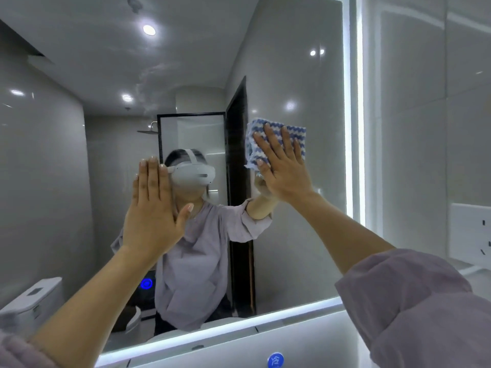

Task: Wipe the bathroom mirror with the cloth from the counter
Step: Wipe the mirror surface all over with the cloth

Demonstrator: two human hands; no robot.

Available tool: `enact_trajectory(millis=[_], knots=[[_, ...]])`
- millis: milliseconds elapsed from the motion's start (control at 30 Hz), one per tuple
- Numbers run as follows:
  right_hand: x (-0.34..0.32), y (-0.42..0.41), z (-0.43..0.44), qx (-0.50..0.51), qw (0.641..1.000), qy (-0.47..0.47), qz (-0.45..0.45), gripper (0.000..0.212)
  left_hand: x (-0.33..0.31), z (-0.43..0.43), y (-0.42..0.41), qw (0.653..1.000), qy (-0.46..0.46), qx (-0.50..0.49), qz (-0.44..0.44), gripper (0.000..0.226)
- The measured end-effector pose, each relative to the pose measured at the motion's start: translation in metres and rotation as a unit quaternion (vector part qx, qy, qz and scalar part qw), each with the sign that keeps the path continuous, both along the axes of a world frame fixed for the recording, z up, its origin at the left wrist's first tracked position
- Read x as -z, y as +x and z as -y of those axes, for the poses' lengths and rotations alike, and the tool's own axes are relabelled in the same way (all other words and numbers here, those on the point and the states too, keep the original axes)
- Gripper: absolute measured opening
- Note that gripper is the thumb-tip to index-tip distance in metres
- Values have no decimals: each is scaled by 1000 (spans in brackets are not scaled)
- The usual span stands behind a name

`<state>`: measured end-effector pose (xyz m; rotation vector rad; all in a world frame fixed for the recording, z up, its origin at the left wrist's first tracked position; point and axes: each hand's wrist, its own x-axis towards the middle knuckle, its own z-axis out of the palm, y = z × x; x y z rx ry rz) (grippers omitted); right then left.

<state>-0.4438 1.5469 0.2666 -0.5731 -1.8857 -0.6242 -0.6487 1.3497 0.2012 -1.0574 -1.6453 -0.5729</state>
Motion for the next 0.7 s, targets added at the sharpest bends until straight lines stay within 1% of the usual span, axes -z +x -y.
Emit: enact_trajectory(millis=[67,167,300,433,567,700], knots=[[-4,19,-13,14,1000,-26,-3,60,-2,3,5,1000,-6,-13,3,90],[-7,44,-29,31,999,-41,2,60,-6,3,19,999,3,-26,27,93],[-8,58,-34,11,998,-49,37,59,-5,-10,52,998,27,-25,52,93],[-9,68,-43,-7,998,-40,54,61,3,-23,78,999,12,-25,42,93],[-7,94,-76,-6,997,-67,23,55,16,-33,90,999,-32,-41,-1,92],[-7,109,-88,-8,997,-75,29,55,30,-46,96,998,-50,-48,4,95]])
